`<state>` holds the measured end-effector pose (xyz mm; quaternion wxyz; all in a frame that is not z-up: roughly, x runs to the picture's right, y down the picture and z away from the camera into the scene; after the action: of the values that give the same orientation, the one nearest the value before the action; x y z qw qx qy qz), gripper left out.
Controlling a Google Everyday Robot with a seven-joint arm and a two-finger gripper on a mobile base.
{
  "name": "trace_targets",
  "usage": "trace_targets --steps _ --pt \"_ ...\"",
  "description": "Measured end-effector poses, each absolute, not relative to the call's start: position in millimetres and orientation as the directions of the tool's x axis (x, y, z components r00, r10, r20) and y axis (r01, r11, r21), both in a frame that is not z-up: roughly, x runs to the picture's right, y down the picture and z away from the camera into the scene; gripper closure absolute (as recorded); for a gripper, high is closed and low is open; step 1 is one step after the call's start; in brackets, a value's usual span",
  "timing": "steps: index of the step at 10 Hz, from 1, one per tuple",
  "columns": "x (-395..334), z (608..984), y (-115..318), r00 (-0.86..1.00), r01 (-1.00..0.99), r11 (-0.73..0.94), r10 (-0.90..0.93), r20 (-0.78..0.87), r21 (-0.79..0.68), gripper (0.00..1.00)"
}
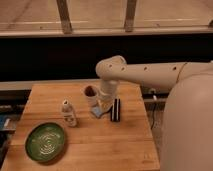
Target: Knock the bottle over
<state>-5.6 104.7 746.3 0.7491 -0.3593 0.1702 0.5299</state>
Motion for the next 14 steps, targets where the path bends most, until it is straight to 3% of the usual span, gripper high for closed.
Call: trace_targets --steps 9,14 --pt "-104 747 171 0.571 -0.815 0.271 0.524 -0.632 -0.512 1.0" --pt "-160 759 175 0.661 -0.747 0.309 0.431 -0.614 -0.588 1.0"
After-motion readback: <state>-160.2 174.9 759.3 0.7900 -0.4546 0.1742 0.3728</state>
